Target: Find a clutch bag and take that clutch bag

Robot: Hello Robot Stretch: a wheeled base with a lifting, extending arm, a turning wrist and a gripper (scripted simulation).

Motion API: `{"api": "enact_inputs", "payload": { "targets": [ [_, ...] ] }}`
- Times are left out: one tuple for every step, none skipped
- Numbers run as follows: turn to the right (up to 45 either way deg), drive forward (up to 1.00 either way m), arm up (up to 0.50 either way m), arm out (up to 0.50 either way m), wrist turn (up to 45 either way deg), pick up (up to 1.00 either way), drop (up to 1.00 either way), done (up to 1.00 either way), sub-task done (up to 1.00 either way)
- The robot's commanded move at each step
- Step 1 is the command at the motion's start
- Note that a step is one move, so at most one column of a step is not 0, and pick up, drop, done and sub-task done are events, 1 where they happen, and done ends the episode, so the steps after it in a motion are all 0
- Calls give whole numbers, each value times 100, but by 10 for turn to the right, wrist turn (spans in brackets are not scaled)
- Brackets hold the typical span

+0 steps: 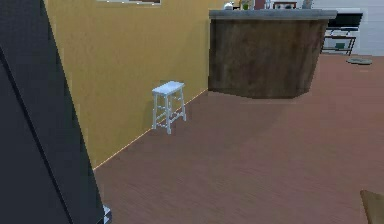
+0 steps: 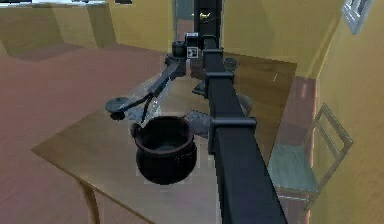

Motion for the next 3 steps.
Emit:
{"api": "enact_inputs", "payload": {
  "targets": [
    [0,0,0,0,450,0,0,0,0],
    [0,0,0,0,450,0,0,0,0],
    [0,0,0,0,450,0,0,0,0]
  ]
}}
